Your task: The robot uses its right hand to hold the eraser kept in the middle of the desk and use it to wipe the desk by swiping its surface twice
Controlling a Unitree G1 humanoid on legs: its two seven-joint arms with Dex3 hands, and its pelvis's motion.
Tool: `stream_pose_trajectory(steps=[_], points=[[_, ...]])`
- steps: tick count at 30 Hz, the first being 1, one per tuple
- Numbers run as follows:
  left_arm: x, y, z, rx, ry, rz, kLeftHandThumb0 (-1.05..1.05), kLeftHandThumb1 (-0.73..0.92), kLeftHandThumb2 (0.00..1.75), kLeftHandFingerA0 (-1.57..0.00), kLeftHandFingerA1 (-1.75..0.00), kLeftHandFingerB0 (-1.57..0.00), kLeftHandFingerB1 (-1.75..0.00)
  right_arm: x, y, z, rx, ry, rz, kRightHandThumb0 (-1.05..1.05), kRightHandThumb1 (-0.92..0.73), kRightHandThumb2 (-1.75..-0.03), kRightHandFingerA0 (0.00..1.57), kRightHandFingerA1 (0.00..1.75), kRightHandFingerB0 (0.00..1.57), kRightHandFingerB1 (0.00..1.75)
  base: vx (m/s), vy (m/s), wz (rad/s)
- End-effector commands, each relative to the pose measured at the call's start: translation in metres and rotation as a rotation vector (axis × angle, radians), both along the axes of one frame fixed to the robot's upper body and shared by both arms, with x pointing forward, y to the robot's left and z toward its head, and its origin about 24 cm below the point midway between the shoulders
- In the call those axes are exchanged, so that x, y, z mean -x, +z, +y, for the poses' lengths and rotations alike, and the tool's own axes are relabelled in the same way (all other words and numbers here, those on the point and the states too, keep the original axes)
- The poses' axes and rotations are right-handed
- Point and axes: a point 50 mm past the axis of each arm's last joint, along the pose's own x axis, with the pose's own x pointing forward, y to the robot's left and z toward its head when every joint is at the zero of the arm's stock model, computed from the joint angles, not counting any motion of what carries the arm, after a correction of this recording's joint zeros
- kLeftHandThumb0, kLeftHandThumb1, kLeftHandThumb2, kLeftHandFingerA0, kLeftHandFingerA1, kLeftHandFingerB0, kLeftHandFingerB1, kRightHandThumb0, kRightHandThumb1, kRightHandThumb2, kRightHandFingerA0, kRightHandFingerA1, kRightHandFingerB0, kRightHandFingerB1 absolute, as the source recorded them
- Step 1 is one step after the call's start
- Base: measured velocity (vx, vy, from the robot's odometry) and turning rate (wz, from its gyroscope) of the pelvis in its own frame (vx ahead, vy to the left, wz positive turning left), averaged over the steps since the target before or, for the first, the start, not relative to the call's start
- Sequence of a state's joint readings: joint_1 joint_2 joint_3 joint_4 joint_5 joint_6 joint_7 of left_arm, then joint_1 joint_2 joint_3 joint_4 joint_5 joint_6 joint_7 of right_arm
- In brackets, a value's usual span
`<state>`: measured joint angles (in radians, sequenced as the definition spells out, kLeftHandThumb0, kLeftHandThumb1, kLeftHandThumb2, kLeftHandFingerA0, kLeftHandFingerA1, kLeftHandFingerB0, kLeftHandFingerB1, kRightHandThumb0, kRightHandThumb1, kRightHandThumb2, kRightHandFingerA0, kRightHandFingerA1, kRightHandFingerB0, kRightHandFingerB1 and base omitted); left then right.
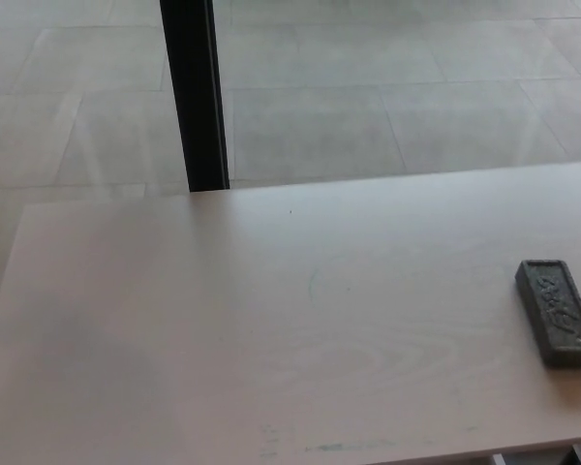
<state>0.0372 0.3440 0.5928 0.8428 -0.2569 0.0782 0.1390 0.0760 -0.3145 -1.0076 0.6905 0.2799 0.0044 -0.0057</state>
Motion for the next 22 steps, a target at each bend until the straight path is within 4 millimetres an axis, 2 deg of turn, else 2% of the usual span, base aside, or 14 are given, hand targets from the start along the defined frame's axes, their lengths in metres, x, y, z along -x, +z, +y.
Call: stream_pose_trajectory(steps=[1, 2, 3, 4, 8, 9, 10, 13, 14, 16, 17, 19, 20, 22], points=[[0.005, 0.001, 0.002, 0.000, -0.007, -0.017, -0.55, 0.62, 0.58, -0.51, -0.98, -0.46, -0.68, -0.002, -0.008, 0.012, -0.035, 0.026, -0.027, -0.77, -0.52, -0.92, 0.85, 1.06, 0.42, 0.82, 0.00, 0.000, 0.00], [0.005, 0.001, 0.002, -0.002, -0.007, -0.006, -0.56, 0.46, 0.94, -0.60, -0.87, -0.39, -0.66, -0.001, -0.008, 0.014, -0.043, 0.036, -0.033, -0.75, -0.70, -0.61, 0.76, 1.12, 0.35, 0.90, 0.00, 0.000, 0.00], [0.003, 0.001, 0.002, 0.001, -0.007, -0.012, -0.54, 0.64, 0.59, -0.53, -0.96, -0.45, -0.67, -0.001, -0.007, 0.015, -0.053, 0.038, -0.048, -0.72, -0.71, -0.60, 0.71, 1.16, 0.35, 0.90, 0.00, 0.000, 0.00], [0.002, 0.000, 0.001, 0.005, -0.004, -0.011, -0.55, 0.64, 0.59, -0.52, -0.91, -0.44, -0.65, -0.001, -0.007, 0.015, -0.073, 0.024, -0.065, -0.73, -0.69, -0.60, 0.68, 1.18, 0.34, 0.91, 0.00, 0.000, 0.00], [0.000, 0.001, 0.000, 0.015, 0.004, -0.031, -0.55, 0.64, 0.59, -0.51, -0.95, -0.41, -0.66, 0.001, -0.010, 0.018, -0.099, 0.000, -0.085, -0.69, -0.70, -0.60, 0.62, 1.21, 0.29, 0.95, 0.00, 0.000, 0.00], [-0.001, 0.002, 0.001, 0.017, -0.006, -0.041, -0.53, 0.45, 0.94, -0.57, -0.84, -0.35, -0.65, 0.000, -0.010, 0.019, -0.104, -0.006, -0.107, -0.69, -0.70, -0.60, 0.62, 1.25, 0.29, 0.97, 0.00, 0.000, 0.00], [-0.002, 0.002, 0.002, 0.008, -0.002, -0.033, -0.57, 0.64, 0.58, -0.52, -0.95, -0.42, -0.66, 0.000, -0.011, 0.020, -0.113, -0.001, -0.106, -0.67, -0.70, -0.60, 0.57, 1.23, 0.27, 0.96, 0.00, 0.000, 0.00], [0.000, 0.002, 0.002, 0.004, -0.004, -0.028, -0.58, 0.66, 0.60, -0.57, -1.01, -0.45, -0.70, 0.000, -0.013, 0.020, -0.121, 0.007, -0.106, -0.67, -0.70, -0.59, 0.61, 1.18, 0.29, 0.91, 0.00, 0.000, 0.00], [0.000, 0.002, 0.002, -0.006, -0.009, -0.021, -0.57, 0.68, 0.60, -0.54, -0.92, -0.43, -0.66, -0.001, -0.014, 0.021, -0.128, 0.010, -0.104, -0.72, -0.52, -0.97, 0.73, 1.02, 0.38, 0.79, 0.00, 0.000, 0.00], [0.000, 0.002, 0.002, -0.010, -0.011, -0.018, -0.57, 0.68, 0.60, -0.54, -0.92, -0.43, -0.66, -0.001, -0.014, 0.022, -0.132, 0.011, -0.104, -0.72, -0.52, -0.97, 0.73, 1.02, 0.38, 0.79, 0.00, 0.000, 0.00], [0.002, 0.002, 0.003, -0.011, -0.011, -0.013, -0.55, 0.48, 0.96, -0.60, -0.84, -0.34, -0.64, 0.001, -0.015, 0.023, -0.134, 0.002, -0.099, -0.66, -0.67, -0.59, 0.65, 1.17, 0.31, 0.93, 0.00, 0.000, 0.00], [-0.001, 0.004, 0.002, -0.006, -0.016, -0.014, -0.55, 0.48, 0.96, -0.59, -0.85, -0.33, -0.64, -0.003, -0.016, 0.024, -0.140, 0.016, -0.105, -0.67, -0.66, -0.58, 0.67, 1.18, 0.28, 0.89, 0.00, 0.000, 0.00], [-0.003, 0.004, 0.002, -0.004, -0.019, -0.018, -0.55, 0.48, 0.96, -0.61, -0.87, -0.36, -0.66, -0.004, -0.016, 0.025, -0.142, 0.032, -0.111, -0.71, -0.50, -0.95, 0.72, 1.01, 0.37, 0.79, 0.00, 0.000, 0.00], [-0.002, 0.005, 0.003, -0.007, -0.021, -0.015, -0.55, 0.48, 0.96, -0.61, -0.87, -0.36, -0.66, -0.003, -0.016, 0.026, -0.144, 0.036, -0.109, -0.71, -0.50, -0.95, 0.72, 1.01, 0.37, 0.79, 0.00, 0.000, 0.00]])
